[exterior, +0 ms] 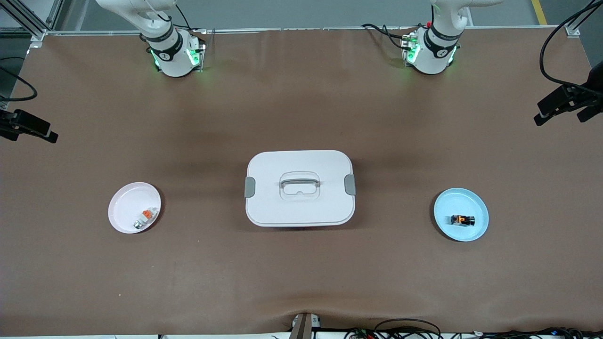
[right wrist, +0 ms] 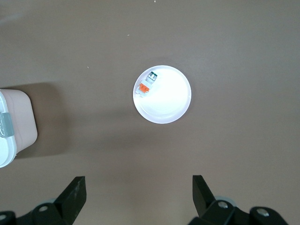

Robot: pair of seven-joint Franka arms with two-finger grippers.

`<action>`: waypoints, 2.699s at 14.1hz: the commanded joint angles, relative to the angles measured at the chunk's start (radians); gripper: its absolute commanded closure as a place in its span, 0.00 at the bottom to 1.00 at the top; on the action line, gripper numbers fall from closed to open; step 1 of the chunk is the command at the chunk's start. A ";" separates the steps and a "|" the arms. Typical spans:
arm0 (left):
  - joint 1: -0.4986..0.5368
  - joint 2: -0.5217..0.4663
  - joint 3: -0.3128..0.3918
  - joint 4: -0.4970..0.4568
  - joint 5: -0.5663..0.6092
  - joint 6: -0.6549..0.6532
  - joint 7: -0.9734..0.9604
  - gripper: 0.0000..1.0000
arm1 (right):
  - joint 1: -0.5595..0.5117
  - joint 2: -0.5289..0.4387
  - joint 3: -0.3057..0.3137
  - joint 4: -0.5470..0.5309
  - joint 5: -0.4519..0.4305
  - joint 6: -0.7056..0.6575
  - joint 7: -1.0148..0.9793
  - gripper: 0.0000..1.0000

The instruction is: Transfer orange switch to right arm and place

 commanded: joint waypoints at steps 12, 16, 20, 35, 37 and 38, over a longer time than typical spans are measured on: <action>0.050 0.029 0.005 0.009 -0.009 -0.089 -0.006 0.00 | -0.026 -0.010 0.009 -0.004 -0.007 -0.002 0.006 0.00; 0.045 0.134 0.000 0.014 0.003 -0.056 -0.006 0.00 | -0.023 -0.010 0.011 -0.004 -0.008 -0.001 0.005 0.00; 0.025 0.256 -0.003 0.009 0.005 0.071 0.009 0.00 | -0.020 -0.010 0.011 -0.004 -0.024 -0.007 0.000 0.00; -0.018 0.633 -0.006 0.015 0.115 0.506 0.100 0.00 | 0.009 -0.016 0.006 0.007 -0.059 -0.001 0.009 0.00; -0.015 0.662 -0.005 0.011 0.115 0.547 0.168 0.00 | -0.023 -0.016 0.007 0.005 -0.012 -0.001 0.009 0.00; -0.013 0.676 -0.006 0.009 0.114 0.550 0.220 0.00 | -0.037 -0.015 0.007 0.005 0.010 -0.002 0.011 0.00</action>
